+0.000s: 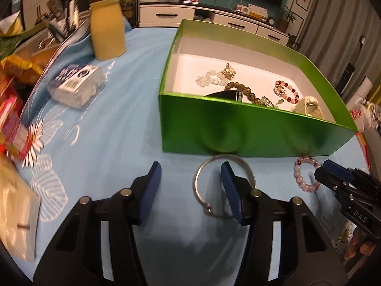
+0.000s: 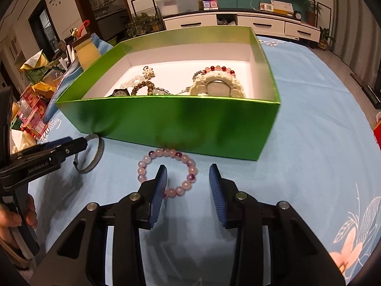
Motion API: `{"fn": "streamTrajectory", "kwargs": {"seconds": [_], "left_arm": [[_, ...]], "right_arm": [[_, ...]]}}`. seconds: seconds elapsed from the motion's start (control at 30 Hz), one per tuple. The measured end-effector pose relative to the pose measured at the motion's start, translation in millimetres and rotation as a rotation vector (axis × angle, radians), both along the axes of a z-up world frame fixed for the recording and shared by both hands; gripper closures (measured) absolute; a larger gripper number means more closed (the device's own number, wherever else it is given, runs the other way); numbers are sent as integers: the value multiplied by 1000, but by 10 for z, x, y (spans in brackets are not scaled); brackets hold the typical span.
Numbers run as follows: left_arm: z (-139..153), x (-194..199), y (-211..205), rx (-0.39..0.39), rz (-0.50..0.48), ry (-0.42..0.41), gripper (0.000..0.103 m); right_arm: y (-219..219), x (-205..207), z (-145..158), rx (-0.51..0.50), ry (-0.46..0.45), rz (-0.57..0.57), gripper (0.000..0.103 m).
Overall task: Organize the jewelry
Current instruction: 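Grasp the silver bangle with the left tool while the right tool grasps the pink-purple bead bracelet, then carry the bangle and pink bracelet into the green box and release both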
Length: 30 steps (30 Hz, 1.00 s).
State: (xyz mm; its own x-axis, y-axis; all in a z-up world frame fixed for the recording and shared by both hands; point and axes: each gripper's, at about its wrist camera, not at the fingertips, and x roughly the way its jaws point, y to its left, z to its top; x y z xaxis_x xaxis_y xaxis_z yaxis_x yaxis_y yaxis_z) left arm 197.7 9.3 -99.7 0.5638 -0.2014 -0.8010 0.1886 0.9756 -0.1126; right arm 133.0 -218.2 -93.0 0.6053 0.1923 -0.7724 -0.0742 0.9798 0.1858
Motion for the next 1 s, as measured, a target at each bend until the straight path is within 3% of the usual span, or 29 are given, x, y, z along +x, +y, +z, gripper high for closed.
{"fn": "streamTrajectory", "kwargs": {"seconds": [0.1,0.2,0.27,0.33,0.47,0.7,1.0], "left_arm": [[-22,15,-90,33,-48,-22,52],[-44,-35,-170,80,-91,-47,61],[-51,-74,-213,90,-119,-59,75],[-43,-116,-217,93,-131,-61,82],[-33,-197,-216,69,-148,-49,100],[-10,-400,-108,-22,-94,-16,100],[207,-676,32,-133,-40,-19,100]], "right_arm": [[45,36,-21,-24,-5,7,66],[91,52,-30,-63,-18,17,74],[117,45,-37,-94,-29,28,81],[139,40,-42,-121,-37,34,91],[117,26,-48,-106,-36,38,96],[78,-119,13,-60,-45,44,96],[4,-421,361,-29,-137,45,96]]}}
